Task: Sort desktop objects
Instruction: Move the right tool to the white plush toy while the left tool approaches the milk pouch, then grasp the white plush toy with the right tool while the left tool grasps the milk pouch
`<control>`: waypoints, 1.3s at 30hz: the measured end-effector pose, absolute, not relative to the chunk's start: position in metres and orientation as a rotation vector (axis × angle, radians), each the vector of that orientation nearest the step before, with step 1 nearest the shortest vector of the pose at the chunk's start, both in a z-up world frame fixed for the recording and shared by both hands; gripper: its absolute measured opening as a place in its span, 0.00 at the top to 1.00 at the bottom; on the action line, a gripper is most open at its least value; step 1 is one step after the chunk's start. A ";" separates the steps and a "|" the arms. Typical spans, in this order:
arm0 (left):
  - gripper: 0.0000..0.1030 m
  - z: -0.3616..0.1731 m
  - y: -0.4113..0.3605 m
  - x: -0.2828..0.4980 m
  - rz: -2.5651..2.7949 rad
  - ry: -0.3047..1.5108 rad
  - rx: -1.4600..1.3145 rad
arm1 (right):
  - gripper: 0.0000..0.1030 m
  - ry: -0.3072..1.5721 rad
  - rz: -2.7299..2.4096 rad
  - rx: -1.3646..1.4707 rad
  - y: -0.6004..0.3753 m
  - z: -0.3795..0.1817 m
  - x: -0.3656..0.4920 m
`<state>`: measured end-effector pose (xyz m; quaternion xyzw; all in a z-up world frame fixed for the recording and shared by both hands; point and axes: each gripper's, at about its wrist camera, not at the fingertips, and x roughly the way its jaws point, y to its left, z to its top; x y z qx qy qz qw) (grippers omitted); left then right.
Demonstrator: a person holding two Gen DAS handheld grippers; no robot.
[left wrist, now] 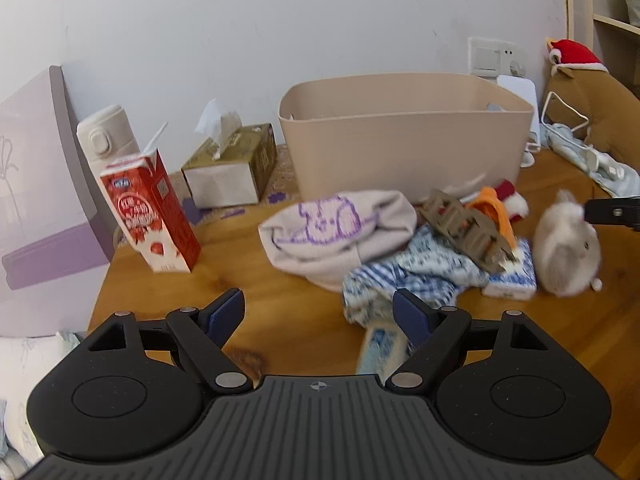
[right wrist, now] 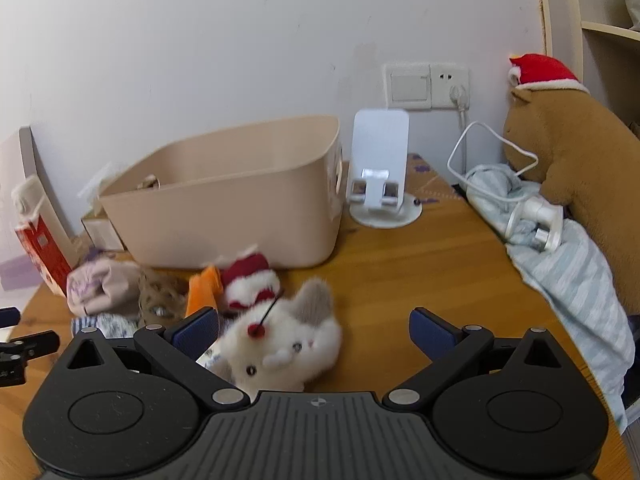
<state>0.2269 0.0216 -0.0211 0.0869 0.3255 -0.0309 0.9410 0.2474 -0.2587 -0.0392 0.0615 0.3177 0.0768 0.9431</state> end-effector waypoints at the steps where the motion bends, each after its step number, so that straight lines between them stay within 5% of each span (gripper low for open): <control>1: 0.20 -0.022 0.021 0.224 -0.068 0.667 0.173 | 0.00 0.650 0.167 0.127 -0.257 -0.042 0.247; 31: 0.19 -0.075 0.016 0.236 -0.150 0.797 0.074 | 0.00 0.765 0.131 0.018 -0.244 -0.091 0.265; 39: 0.31 -0.076 0.016 0.238 -0.182 0.791 0.036 | 0.11 0.731 0.122 -0.031 -0.241 -0.093 0.262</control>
